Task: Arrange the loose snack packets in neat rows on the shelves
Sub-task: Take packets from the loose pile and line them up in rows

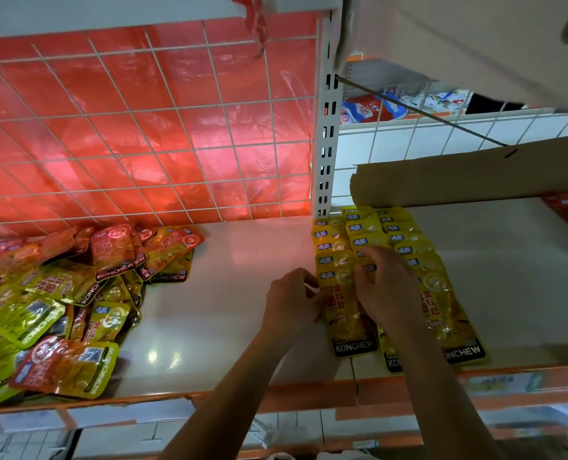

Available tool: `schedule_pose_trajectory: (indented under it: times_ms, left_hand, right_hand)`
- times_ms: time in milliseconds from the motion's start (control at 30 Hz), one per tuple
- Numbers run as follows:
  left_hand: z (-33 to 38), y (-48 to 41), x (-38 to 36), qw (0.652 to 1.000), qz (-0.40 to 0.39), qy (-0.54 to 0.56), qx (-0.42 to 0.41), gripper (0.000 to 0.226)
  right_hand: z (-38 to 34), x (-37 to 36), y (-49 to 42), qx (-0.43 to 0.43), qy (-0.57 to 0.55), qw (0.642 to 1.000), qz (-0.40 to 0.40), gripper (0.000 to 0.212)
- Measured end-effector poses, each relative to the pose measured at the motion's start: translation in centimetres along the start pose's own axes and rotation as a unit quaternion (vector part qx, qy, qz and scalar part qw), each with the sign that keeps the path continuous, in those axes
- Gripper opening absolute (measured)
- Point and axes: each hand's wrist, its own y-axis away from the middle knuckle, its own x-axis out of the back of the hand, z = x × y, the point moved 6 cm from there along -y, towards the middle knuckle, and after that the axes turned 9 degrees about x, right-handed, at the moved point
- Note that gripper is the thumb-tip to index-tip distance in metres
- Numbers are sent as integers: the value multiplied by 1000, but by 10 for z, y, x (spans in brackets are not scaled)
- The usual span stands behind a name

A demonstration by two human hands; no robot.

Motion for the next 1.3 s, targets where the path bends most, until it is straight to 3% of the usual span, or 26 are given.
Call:
schedule_pose_trajectory:
  times_ms: [233, 467, 700, 867, 1067, 1300]
  left_hand:
    - [-5, -1, 1, 1000, 14, -12, 2, 28]
    - [-14, -1, 38, 987, 138, -81, -18, 29]
    - [-55, 11, 102, 950, 278, -143, 1, 36]
    - [-92, 15, 152, 932, 314, -178, 22, 38]
    - [-123, -2, 218, 904, 359, -208, 105, 41]
    - [-150, -38, 252, 885, 330, -246, 215, 71]
  right_hand:
    - [-11, -4, -3, -1, -12, 1000, -5, 35]
    - [-46, -33, -6, 49, -13, 998, -40, 34]
    - [-109, -83, -4, 114, -19, 989, -96, 38]
    - [-162, -126, -3, 167, -20, 976, -140, 41]
    - [-200, -173, -23, 139, 7, 974, -179, 41]
    - [-211, -204, -50, 19, 7, 987, -157, 62]
